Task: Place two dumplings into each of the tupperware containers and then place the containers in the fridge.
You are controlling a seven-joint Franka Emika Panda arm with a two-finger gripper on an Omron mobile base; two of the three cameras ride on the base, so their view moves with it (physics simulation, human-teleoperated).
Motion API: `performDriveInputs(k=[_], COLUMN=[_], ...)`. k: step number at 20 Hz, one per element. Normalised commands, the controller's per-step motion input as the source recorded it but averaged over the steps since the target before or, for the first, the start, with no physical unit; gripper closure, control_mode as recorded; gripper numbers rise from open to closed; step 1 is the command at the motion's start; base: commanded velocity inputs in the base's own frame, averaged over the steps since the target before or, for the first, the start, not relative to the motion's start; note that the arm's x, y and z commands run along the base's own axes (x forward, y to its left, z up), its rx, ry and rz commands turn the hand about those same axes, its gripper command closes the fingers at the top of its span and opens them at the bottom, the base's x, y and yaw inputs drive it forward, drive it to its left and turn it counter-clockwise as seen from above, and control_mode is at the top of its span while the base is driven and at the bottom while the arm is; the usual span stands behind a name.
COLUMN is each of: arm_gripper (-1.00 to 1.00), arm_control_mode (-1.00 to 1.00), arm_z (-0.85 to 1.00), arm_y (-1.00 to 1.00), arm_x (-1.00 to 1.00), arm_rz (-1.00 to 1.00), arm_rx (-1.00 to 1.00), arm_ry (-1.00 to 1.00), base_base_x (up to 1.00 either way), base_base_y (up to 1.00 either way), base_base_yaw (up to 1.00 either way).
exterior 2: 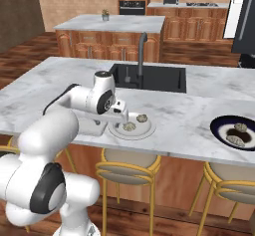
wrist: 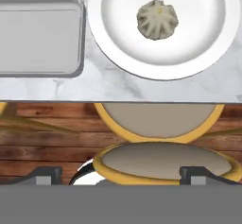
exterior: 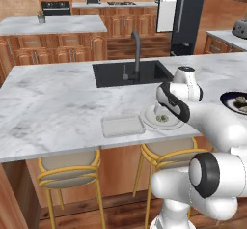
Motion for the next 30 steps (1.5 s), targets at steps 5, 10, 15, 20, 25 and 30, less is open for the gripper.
performDriveInputs(k=[5, 10, 15, 20, 25, 30], arm_gripper=[-1.00, -1.00, -1.00, -1.00, -1.00, -1.00], arm_control_mode=[-1.00, -1.00, -1.00, -1.00, -1.00, -1.00], arm_z=[-0.57, -0.47, -0.27, -0.06, -0.11, -0.20], arm_y=[-0.20, -0.30, -0.15, -0.09, -0.03, -0.01], arm_x=[0.40, 0.56, 0.68, 0.38, 0.30, 0.18], arm_rz=[0.00, 0.00, 0.00, 0.00, 0.00, 0.00], arm_rx=[0.00, 0.00, 0.00, 0.00, 0.00, 0.00], arm_ry=[0.00, 0.00, 0.00, 0.00, 0.00, 0.00], base_base_x=[0.00, 0.00, 0.00, 0.00, 0.00, 0.00], base_base_y=[0.00, 0.00, 0.00, 0.00, 0.00, 0.00], base_base_yaw=[0.00, 0.00, 0.00, 0.00, 0.00, 0.00])
